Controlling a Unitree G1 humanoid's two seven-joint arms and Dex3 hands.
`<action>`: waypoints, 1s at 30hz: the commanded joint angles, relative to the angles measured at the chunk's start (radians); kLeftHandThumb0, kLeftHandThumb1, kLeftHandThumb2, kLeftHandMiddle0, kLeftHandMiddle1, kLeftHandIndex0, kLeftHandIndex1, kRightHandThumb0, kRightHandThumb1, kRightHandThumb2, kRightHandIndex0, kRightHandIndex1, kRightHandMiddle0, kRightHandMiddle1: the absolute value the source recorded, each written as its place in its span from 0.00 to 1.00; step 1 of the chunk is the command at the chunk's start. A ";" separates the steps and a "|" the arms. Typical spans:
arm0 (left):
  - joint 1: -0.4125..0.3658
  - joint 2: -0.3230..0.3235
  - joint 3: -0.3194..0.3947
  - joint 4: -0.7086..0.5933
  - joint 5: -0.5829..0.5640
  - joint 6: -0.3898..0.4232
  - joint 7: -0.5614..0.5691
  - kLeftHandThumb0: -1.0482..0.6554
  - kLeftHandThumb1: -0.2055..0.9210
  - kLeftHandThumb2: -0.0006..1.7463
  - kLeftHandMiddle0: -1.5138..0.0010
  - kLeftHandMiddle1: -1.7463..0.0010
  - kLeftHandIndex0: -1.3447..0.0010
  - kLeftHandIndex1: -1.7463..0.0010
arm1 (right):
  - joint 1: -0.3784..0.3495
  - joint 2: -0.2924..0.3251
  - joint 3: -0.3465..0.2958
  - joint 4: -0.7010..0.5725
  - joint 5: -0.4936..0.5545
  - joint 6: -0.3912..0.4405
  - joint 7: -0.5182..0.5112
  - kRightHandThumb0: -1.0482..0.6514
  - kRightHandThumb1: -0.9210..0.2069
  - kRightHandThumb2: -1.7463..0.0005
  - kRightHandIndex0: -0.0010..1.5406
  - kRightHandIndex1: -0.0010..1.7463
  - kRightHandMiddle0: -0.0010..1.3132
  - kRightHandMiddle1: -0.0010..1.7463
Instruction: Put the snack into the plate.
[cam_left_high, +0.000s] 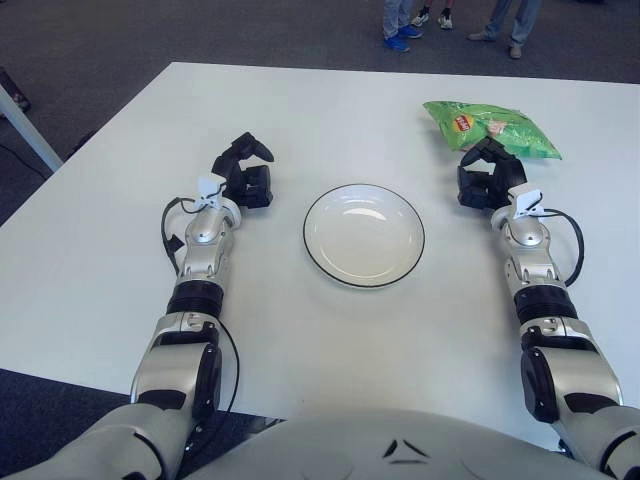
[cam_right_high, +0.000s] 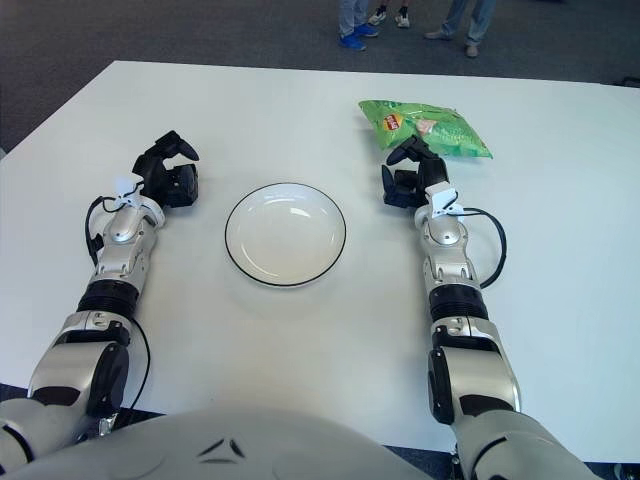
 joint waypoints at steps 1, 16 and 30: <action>0.064 -0.015 -0.010 0.039 0.014 0.000 0.013 0.34 0.47 0.75 0.17 0.00 0.55 0.00 | 0.048 0.009 0.012 0.032 -0.016 0.037 0.000 0.35 0.44 0.32 0.85 1.00 0.40 1.00; 0.067 -0.020 -0.012 0.035 0.011 0.002 0.013 0.34 0.48 0.74 0.17 0.00 0.56 0.00 | 0.051 -0.001 0.015 0.048 -0.031 -0.013 -0.018 0.35 0.44 0.32 0.85 1.00 0.41 1.00; 0.067 -0.024 -0.021 0.038 0.023 -0.011 0.031 0.34 0.47 0.75 0.17 0.00 0.55 0.00 | 0.040 0.011 -0.014 0.075 -0.019 -0.042 -0.074 0.35 0.45 0.31 0.76 1.00 0.41 1.00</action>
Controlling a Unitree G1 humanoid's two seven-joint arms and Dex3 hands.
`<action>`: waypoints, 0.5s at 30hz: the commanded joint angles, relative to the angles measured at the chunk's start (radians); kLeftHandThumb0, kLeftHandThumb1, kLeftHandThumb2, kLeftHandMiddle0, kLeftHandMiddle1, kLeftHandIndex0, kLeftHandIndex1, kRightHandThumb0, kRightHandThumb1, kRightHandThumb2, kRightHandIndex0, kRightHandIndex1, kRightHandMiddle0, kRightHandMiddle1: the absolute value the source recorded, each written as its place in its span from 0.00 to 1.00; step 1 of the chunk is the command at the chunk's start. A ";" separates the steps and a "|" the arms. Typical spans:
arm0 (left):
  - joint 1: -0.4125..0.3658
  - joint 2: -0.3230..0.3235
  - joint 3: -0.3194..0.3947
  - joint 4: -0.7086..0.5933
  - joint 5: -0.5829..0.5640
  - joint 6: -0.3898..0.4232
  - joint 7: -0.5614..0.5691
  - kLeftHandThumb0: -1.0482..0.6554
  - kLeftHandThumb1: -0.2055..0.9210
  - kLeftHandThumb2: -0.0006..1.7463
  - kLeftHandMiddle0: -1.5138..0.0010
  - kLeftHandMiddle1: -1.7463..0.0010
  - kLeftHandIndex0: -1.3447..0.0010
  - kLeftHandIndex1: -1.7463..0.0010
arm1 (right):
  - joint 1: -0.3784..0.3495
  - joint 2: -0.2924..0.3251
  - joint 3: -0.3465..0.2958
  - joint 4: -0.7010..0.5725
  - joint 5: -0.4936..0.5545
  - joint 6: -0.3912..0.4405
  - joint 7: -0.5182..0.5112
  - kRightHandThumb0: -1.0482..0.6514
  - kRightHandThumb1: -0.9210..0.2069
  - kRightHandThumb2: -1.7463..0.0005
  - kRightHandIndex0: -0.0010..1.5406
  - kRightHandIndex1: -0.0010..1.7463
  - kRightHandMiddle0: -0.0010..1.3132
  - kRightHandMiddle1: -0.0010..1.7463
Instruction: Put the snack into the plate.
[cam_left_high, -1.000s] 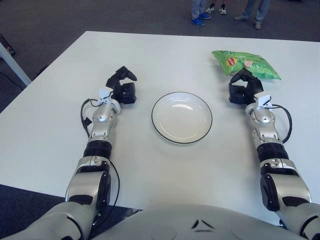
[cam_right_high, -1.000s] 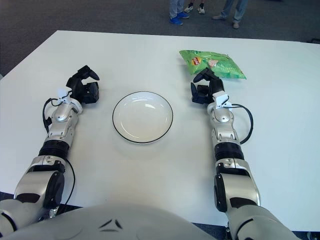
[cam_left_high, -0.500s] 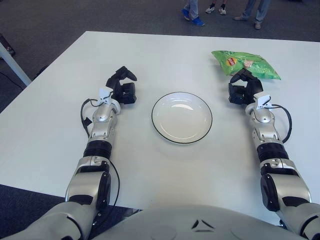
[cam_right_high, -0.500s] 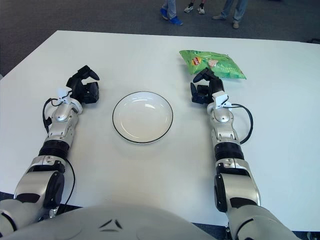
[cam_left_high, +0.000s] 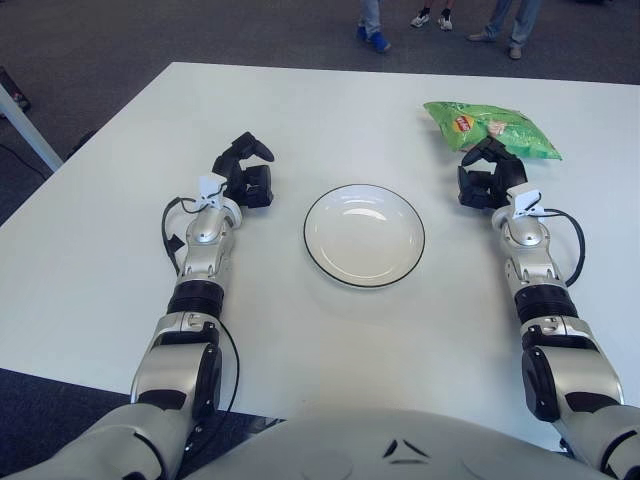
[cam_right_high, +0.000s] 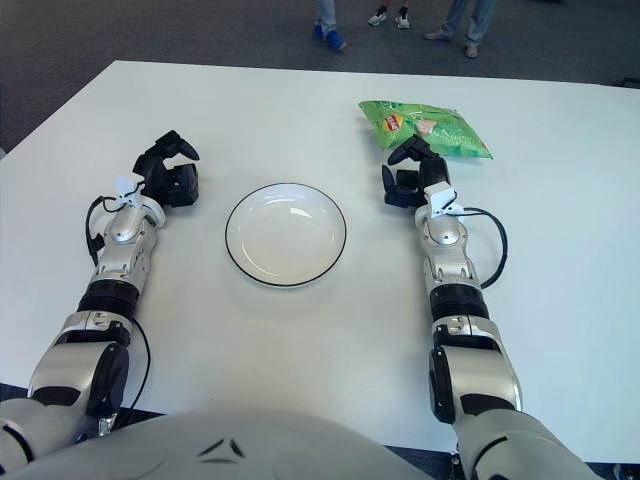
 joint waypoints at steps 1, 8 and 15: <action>0.067 -0.019 -0.009 0.041 0.014 -0.010 0.013 0.34 0.47 0.75 0.17 0.00 0.55 0.00 | 0.048 0.019 -0.010 0.045 0.004 -0.010 -0.020 0.35 0.44 0.32 0.75 1.00 0.41 1.00; 0.064 -0.020 -0.015 0.044 0.027 -0.009 0.027 0.34 0.47 0.75 0.17 0.00 0.55 0.00 | 0.036 0.027 -0.022 0.059 -0.006 -0.039 -0.065 0.37 0.37 0.38 0.69 1.00 0.36 1.00; 0.063 -0.020 -0.020 0.044 0.032 -0.001 0.035 0.34 0.46 0.75 0.17 0.00 0.55 0.00 | 0.011 0.001 -0.021 0.065 -0.027 -0.041 -0.096 0.38 0.29 0.45 0.62 1.00 0.31 1.00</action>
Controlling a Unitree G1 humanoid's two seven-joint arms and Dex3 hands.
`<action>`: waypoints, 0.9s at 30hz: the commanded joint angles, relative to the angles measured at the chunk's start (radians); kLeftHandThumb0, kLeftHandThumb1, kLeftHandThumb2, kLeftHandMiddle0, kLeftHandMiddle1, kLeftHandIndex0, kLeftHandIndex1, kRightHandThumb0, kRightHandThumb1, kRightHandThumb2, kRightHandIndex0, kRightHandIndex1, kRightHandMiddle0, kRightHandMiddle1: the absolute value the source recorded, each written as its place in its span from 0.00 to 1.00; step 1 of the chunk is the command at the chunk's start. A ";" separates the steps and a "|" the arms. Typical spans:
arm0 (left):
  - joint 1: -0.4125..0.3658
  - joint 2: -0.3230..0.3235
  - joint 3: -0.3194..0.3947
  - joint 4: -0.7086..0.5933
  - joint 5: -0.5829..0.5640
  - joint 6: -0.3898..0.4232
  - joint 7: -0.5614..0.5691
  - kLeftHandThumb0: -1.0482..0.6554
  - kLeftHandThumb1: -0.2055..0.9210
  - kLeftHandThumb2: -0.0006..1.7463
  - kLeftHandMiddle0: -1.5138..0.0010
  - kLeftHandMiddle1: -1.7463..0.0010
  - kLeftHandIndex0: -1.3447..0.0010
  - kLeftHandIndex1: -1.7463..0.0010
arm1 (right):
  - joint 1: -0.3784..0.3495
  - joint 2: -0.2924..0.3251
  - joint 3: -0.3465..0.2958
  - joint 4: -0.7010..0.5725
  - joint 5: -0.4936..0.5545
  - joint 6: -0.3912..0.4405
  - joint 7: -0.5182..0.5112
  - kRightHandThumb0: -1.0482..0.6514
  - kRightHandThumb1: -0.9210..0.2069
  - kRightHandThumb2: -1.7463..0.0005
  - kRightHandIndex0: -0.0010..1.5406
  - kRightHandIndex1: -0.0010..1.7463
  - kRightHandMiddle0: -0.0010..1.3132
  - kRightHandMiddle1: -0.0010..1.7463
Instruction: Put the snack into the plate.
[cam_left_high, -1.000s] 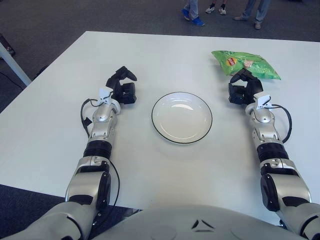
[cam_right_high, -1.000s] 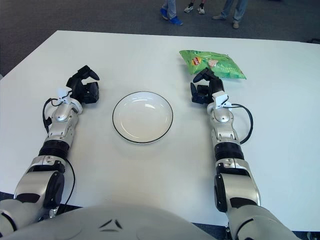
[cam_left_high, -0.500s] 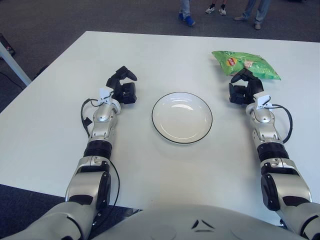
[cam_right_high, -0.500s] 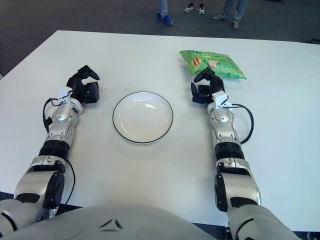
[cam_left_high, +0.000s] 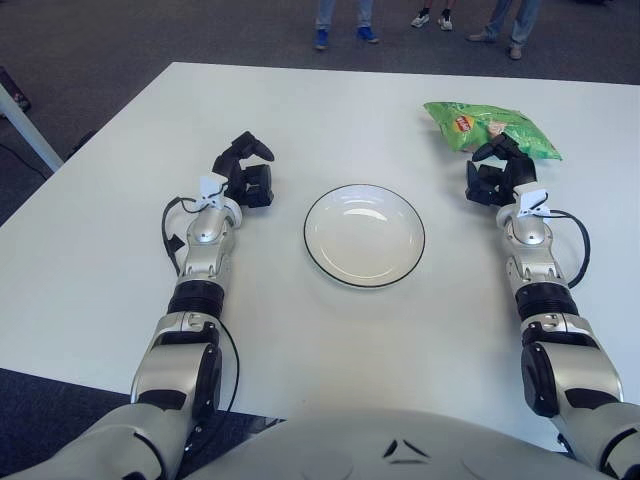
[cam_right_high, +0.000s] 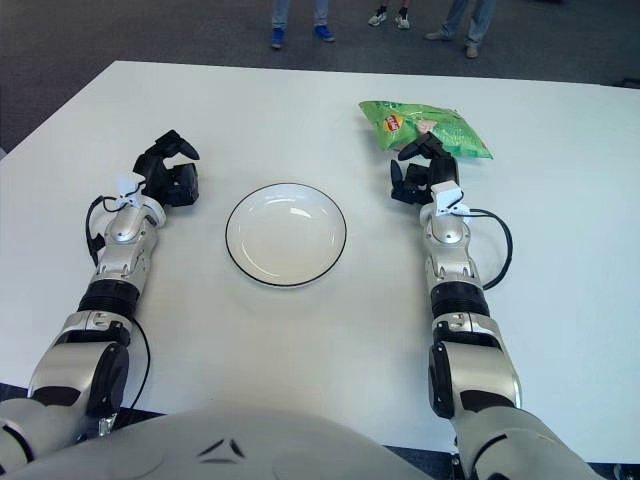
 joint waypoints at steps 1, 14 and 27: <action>0.062 -0.020 -0.011 0.044 0.018 0.006 0.020 0.34 0.46 0.75 0.17 0.00 0.55 0.00 | 0.028 -0.009 -0.001 0.014 -0.014 0.007 -0.011 0.38 0.28 0.46 0.60 1.00 0.30 1.00; 0.054 -0.011 -0.014 0.059 0.038 0.003 0.040 0.34 0.46 0.76 0.17 0.00 0.54 0.00 | 0.032 -0.053 0.008 -0.157 -0.070 0.072 -0.019 0.39 0.22 0.51 0.56 1.00 0.27 1.00; 0.040 -0.001 -0.005 0.077 0.029 0.010 0.038 0.33 0.45 0.76 0.17 0.00 0.54 0.00 | -0.025 -0.142 0.032 -0.164 -0.163 -0.006 -0.027 0.39 0.20 0.52 0.55 1.00 0.25 1.00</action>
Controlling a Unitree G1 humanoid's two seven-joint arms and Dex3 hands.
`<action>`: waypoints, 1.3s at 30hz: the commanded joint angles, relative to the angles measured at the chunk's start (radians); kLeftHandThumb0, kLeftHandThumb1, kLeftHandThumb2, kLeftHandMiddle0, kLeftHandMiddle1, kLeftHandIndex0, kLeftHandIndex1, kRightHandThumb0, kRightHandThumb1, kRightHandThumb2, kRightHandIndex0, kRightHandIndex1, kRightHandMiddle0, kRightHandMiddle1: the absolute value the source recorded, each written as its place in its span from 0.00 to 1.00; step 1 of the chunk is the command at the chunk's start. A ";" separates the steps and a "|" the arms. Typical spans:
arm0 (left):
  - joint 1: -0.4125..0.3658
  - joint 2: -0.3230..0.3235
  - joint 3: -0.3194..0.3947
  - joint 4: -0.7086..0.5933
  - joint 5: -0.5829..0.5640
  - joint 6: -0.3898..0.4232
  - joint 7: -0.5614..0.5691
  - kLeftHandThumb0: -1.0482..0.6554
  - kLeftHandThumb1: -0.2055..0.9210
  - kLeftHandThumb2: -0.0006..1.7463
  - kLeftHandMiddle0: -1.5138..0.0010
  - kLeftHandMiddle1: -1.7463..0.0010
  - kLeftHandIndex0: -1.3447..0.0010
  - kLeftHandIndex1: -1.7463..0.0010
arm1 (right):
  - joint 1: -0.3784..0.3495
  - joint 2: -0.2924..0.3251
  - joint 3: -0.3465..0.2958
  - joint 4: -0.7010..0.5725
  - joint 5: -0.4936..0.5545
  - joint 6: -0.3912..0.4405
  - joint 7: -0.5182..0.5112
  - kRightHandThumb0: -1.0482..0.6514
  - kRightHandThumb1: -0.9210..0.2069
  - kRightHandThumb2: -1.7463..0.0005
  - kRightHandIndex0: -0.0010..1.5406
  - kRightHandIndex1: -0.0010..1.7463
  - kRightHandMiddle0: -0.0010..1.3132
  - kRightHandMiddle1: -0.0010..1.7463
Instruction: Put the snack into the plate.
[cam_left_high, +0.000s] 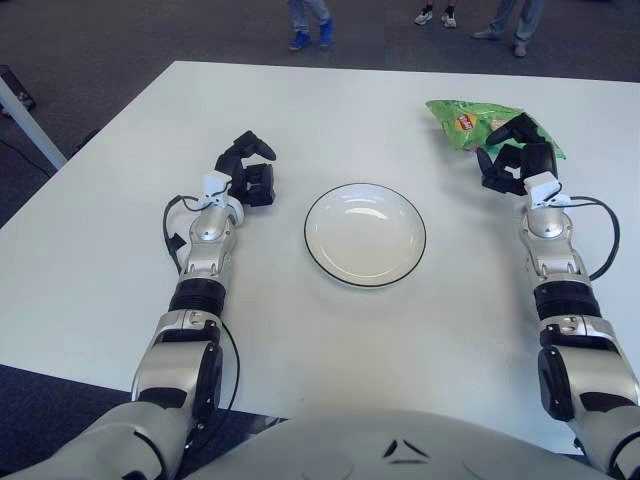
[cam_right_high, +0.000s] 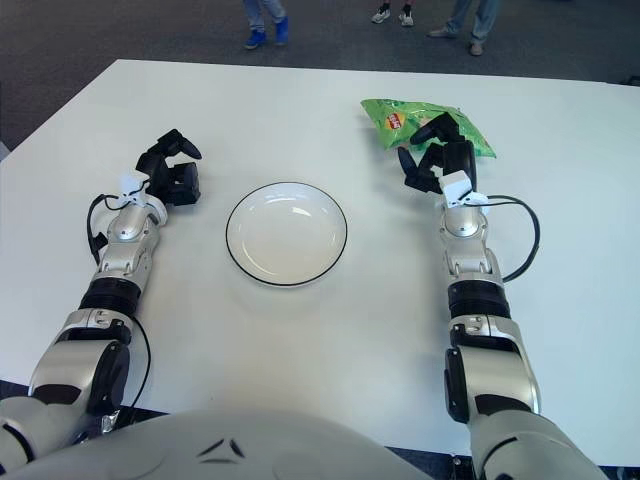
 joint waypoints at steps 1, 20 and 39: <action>0.053 -0.010 0.001 0.055 -0.001 0.011 0.003 0.34 0.46 0.76 0.16 0.00 0.54 0.00 | -0.042 -0.041 0.009 -0.009 -0.033 -0.024 -0.003 0.39 0.20 0.53 0.54 1.00 0.25 1.00; 0.025 -0.002 0.016 0.119 -0.022 -0.014 -0.023 0.34 0.49 0.73 0.16 0.00 0.56 0.00 | -0.076 -0.232 0.100 -0.059 -0.250 -0.050 0.016 0.53 0.20 0.53 0.27 0.93 0.15 1.00; 0.022 -0.004 0.011 0.130 -0.005 -0.029 0.001 0.34 0.48 0.74 0.16 0.00 0.56 0.00 | -0.346 -0.405 0.368 0.339 -0.558 -0.269 -0.075 0.01 0.00 0.66 0.03 0.58 0.00 0.58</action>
